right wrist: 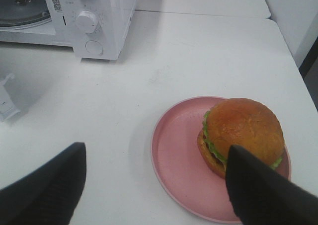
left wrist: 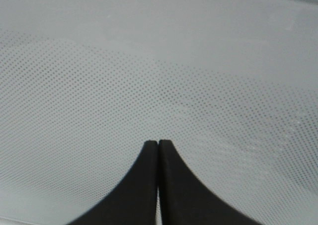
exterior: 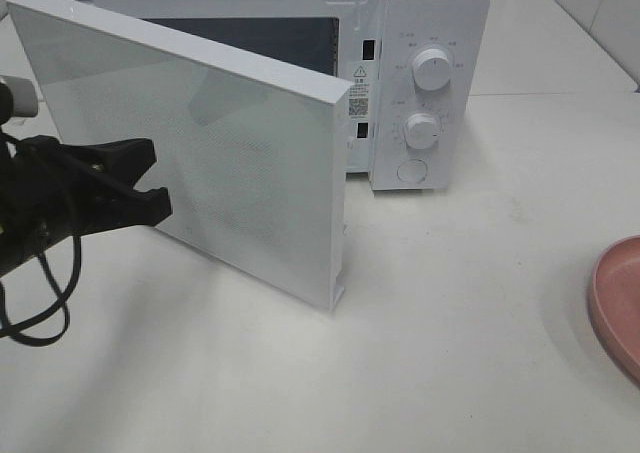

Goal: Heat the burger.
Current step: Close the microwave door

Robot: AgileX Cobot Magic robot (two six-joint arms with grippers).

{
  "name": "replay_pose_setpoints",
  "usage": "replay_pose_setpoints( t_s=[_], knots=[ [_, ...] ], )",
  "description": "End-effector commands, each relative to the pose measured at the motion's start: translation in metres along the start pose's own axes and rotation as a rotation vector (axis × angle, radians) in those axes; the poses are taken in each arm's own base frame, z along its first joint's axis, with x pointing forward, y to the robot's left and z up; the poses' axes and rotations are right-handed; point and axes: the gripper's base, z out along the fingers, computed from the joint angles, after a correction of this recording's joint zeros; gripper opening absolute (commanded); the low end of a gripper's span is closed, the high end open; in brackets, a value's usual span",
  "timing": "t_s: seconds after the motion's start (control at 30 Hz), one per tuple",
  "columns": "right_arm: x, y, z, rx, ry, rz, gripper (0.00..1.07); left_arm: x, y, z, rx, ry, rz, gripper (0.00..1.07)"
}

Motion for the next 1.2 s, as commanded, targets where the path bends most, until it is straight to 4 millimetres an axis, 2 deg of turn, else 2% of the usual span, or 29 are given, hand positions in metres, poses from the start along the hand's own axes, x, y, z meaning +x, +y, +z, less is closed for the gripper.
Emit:
replay_pose_setpoints(
  t_s=[0.03, 0.17, 0.2, 0.57, 0.73, 1.03, 1.2],
  knots=[
    [0.002, 0.0, -0.003, 0.004, -0.035, -0.005, 0.75, -0.004, -0.014, 0.016, 0.0, -0.023, 0.001, 0.0],
    [0.002, 0.0, -0.003, 0.004, -0.035, -0.005, 0.75, -0.006, -0.024, 0.028, 0.008, -0.023, 0.01, 0.0],
    [0.002, 0.0, -0.003, 0.004, -0.035, -0.005, 0.75, -0.008, -0.031, 0.037, 0.002, -0.02, 0.009, 0.0],
    [0.002, 0.0, -0.003, 0.004, -0.035, -0.005, 0.75, -0.022, -0.062, 0.079, -0.037, -0.069, -0.025, 0.0],
    [0.002, 0.0, -0.003, 0.004, -0.035, -0.005, 0.75, -0.027, -0.07, 0.099, -0.062, -0.048, -0.088, 0.0],
    [0.002, 0.0, -0.003, 0.004, -0.035, -0.005, 0.75, -0.032, -0.082, 0.132, -0.047, -0.079, -0.085, 0.0],
    [0.002, 0.0, -0.003, 0.004, -0.035, -0.005, 0.75, -0.029, -0.086, 0.149, -0.05, -0.069, -0.101, 0.0]
  ],
)
